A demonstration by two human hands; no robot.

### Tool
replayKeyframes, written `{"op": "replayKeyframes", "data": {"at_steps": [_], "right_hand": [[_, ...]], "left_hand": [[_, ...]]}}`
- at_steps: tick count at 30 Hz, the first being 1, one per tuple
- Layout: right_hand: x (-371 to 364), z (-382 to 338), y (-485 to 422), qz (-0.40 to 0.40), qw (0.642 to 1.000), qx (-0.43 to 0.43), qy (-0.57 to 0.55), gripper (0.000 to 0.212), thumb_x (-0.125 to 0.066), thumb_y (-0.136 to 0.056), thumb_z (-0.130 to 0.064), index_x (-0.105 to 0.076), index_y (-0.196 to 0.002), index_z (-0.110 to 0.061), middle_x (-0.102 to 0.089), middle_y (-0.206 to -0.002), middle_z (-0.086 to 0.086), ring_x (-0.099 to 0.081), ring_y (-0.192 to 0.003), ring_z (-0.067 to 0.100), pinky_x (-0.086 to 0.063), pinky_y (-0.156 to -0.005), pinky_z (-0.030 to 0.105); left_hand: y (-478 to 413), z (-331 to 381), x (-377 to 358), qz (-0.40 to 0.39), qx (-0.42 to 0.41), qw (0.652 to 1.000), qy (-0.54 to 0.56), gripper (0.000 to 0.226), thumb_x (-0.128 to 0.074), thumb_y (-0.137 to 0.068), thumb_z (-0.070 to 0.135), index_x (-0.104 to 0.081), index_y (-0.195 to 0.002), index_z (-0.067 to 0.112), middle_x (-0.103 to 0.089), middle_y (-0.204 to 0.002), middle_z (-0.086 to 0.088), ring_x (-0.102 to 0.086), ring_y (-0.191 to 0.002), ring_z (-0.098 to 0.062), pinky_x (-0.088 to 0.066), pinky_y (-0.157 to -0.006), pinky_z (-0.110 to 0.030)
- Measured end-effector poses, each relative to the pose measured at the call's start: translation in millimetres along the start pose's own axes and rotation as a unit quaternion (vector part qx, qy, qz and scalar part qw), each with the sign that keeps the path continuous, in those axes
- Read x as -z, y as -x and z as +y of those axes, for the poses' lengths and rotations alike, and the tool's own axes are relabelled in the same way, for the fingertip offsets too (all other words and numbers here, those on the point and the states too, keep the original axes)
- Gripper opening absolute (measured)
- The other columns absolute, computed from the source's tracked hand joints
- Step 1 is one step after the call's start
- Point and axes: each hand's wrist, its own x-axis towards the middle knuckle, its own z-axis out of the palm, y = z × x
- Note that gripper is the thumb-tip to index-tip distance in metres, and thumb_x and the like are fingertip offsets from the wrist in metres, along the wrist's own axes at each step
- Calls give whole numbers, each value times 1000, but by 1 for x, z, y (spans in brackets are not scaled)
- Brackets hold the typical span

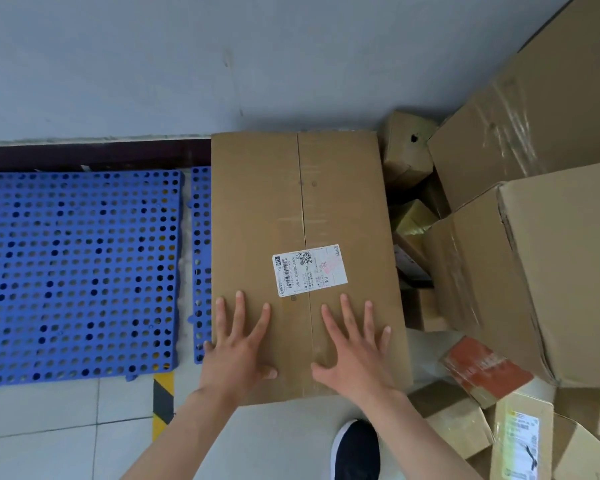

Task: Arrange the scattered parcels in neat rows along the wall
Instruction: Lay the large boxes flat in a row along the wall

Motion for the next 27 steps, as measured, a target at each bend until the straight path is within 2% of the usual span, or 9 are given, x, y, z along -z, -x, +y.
{"op": "replayKeyframes", "data": {"at_steps": [7, 12, 15, 18, 23, 27], "right_hand": [[2, 24, 7, -13, 999, -31, -35, 99, -41, -76, -71, 27, -144, -49, 51, -145, -13, 47, -134, 31, 3, -112, 70], [13, 33, -14, 3, 999, -35, -24, 101, -37, -74, -78, 40, -134, -49, 50, -146, -10, 43, -136, 33, 1, -111, 69], [30, 55, -32, 10, 999, -30, -4, 100, -37, -74, -78, 34, -139, -51, 50, -145, -12, 38, -139, 32, -2, -113, 67], [31, 69, -31, -2, 1000, -21, 22, 97, -35, -76, -78, 33, -139, -50, 54, -141, -13, 39, -138, 30, -3, -115, 66], [32, 55, -27, -16, 1000, -16, 8, 102, -43, -78, -77, 24, -147, -44, 51, -143, -10, 41, -137, 32, 1, -115, 66], [43, 48, -24, -36, 999, -4, -13, 102, -50, -81, -73, 19, -149, -44, 45, -149, -7, 38, -139, 34, 0, -115, 65]], "left_hand": [[-1, 23, -7, 8, -19, 1000, -6, 105, -67, -81, 57, 11, -150, 47, 59, -135, 10, 55, -125, -29, -35, -107, -63], [-25, 31, 5, 16, -25, 999, 12, 107, -69, -81, 53, 13, -150, 47, 57, -136, 10, 55, -125, -28, -27, -111, -64], [-37, 47, 10, 41, -32, 998, 24, 105, -67, -82, 56, 12, -150, 46, 48, -147, 8, 48, -132, -32, -27, -109, -65], [-37, 56, 3, 38, -31, 998, 28, 104, -65, -82, 57, 13, -150, 46, 44, -149, 7, 48, -132, -32, -22, -111, -65], [-37, 41, 12, 14, -40, 998, 35, 102, -66, -86, 50, 14, -150, 46, 47, -148, 7, 50, -130, -32, -15, -115, -64], [-34, 38, 27, 0, -25, 1000, -4, 100, -64, -88, 46, 13, -152, 42, 35, -156, -2, 41, -136, -37, -7, -118, -60]]}}
